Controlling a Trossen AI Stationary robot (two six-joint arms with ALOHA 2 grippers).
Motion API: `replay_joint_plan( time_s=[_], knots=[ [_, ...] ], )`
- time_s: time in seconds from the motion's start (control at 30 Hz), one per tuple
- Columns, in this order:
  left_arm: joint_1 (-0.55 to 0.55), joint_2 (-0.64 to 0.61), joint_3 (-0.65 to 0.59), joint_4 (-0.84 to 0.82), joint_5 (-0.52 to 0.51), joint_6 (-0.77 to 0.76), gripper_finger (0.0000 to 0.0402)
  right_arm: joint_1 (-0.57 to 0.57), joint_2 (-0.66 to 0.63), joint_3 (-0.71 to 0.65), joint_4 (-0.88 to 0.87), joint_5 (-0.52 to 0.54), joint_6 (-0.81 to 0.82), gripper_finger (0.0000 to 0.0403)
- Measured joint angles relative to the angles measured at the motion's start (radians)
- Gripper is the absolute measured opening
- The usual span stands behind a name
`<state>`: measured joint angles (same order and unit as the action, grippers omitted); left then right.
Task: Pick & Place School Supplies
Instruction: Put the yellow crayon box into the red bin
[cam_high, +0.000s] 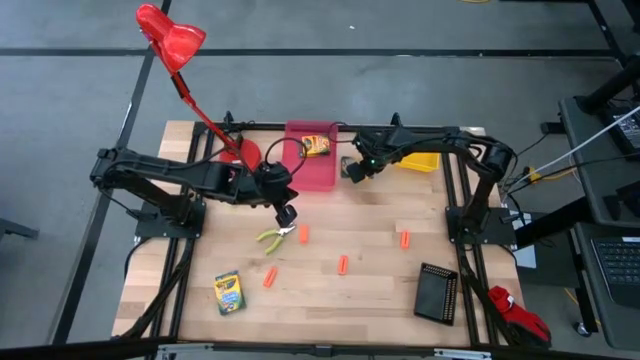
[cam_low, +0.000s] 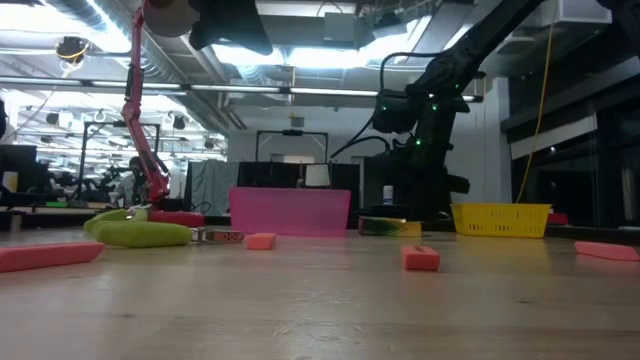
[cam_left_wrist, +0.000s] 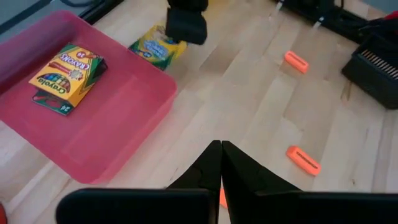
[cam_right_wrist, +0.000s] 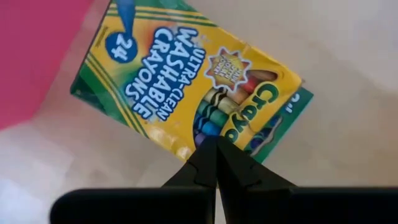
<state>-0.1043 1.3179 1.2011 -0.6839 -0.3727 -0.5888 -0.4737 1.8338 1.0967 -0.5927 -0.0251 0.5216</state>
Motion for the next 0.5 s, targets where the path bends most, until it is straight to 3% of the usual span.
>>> replay_joint_plan(
  time_s=[0.27, 0.5],
  knots=[
    [0.000, -0.029, 0.000, -0.007, 0.001, 0.008, 0.0007, 0.160, -0.034, -0.013, -0.047, -0.034, 0.101, 0.0009],
    [-0.008, -0.046, 0.000, -0.013, 0.000, 0.008, 0.0005, 0.391, -0.052, -0.015, -0.108, -0.061, 0.245, 0.0009]
  ],
)
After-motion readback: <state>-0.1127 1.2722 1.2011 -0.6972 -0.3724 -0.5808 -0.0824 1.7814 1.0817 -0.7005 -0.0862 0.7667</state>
